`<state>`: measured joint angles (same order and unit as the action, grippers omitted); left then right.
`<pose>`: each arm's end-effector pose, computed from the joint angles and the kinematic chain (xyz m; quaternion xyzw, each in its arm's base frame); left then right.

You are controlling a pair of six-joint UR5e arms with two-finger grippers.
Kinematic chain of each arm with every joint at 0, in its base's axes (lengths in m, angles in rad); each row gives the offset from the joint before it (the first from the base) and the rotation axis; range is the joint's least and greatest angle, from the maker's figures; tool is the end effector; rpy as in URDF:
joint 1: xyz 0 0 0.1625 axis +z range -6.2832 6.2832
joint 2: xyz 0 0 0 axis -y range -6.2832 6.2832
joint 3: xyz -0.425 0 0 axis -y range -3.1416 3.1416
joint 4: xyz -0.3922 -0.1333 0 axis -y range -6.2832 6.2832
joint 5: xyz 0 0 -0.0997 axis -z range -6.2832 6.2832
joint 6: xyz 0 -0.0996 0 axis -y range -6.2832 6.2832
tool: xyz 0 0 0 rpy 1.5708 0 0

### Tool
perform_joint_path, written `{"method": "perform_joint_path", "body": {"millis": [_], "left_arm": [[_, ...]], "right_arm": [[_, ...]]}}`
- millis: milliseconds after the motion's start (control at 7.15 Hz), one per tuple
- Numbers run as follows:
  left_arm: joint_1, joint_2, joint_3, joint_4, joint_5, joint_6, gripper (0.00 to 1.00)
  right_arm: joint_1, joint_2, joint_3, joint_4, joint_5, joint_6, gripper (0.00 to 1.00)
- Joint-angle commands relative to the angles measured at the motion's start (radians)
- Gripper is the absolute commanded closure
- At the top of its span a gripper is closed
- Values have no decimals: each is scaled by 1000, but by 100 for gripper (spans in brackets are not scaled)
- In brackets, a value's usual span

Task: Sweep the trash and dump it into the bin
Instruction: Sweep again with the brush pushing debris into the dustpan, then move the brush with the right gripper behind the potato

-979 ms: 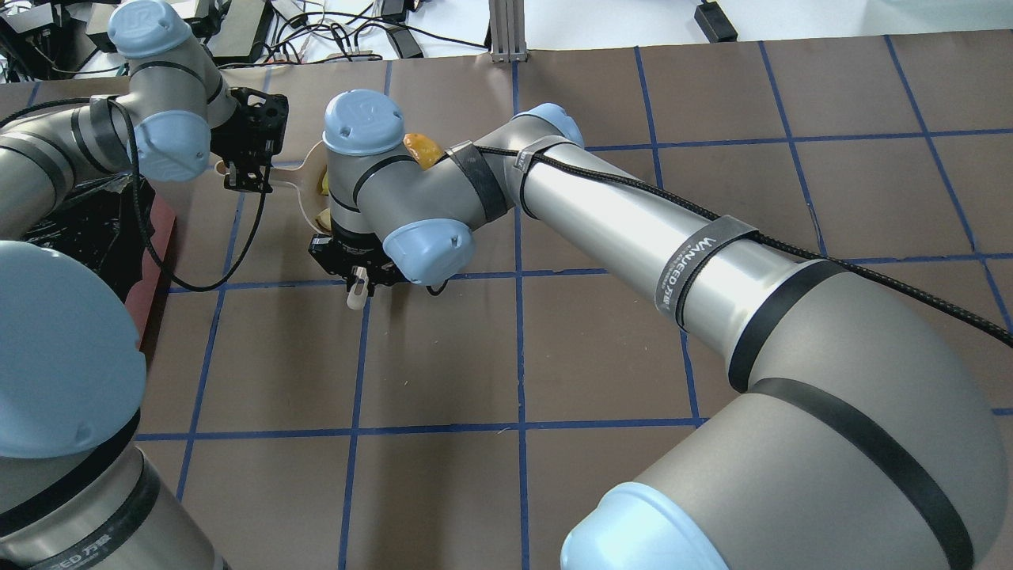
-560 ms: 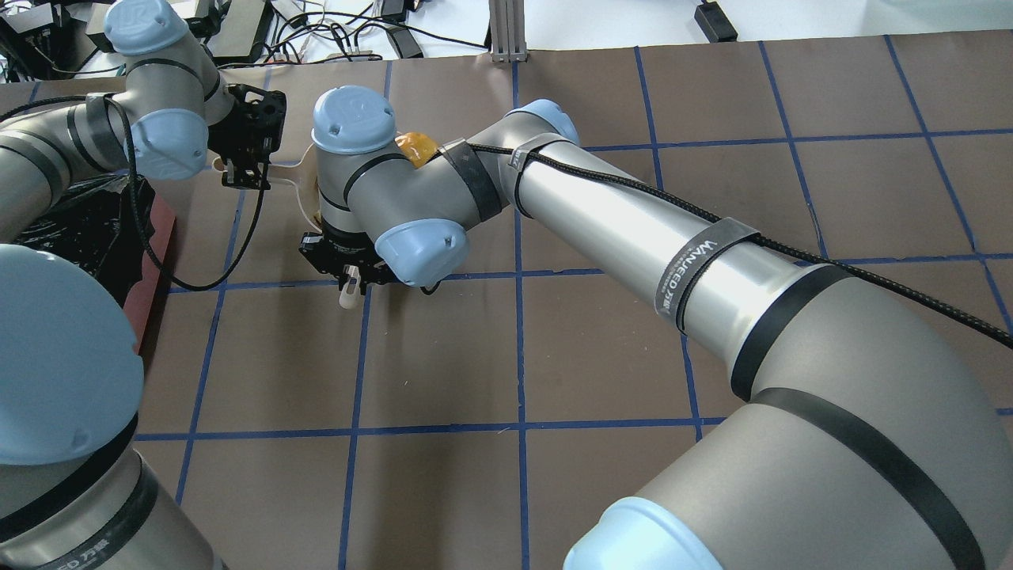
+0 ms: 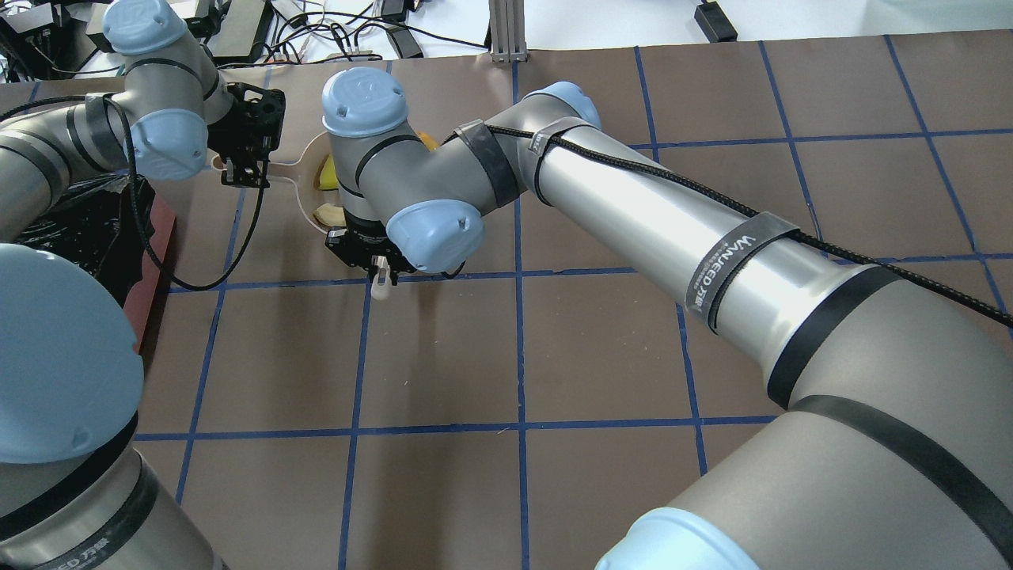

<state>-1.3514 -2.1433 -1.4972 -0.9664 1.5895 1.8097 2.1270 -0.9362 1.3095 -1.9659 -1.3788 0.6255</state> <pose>0.0206 -0.6965 0.2435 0.7126 0.6995 -0.0199 0.0497 0.5089 -0.5302 0.2662 0.0334 0.9948 0.0444 0.0856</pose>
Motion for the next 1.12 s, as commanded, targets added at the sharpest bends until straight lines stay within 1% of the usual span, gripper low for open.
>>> {"method": "perform_joint_path", "body": {"millis": [0,140,420,560,700,840,979], "left_arm": [[0,-6,0,11,1,0,78],[2,-7,2,12,0,0,78],[0,-4,0,12,0,0,78],[0,-6,0,12,0,0,78],[0,5,0,9,3,-1,78],[0,-6,0,11,3,-3,79],[0,-1,0,12,0,-3,79]], "right_arm": [[-91,0,31,18,-9,-119,100],[-99,0,36,21,-9,-122,100],[-154,-1,39,32,-3,-128,100],[-173,4,39,22,6,-165,100],[-189,7,39,19,-5,-181,100],[-206,7,37,7,-5,-182,100],[-211,14,31,-23,-9,-181,100]]}}
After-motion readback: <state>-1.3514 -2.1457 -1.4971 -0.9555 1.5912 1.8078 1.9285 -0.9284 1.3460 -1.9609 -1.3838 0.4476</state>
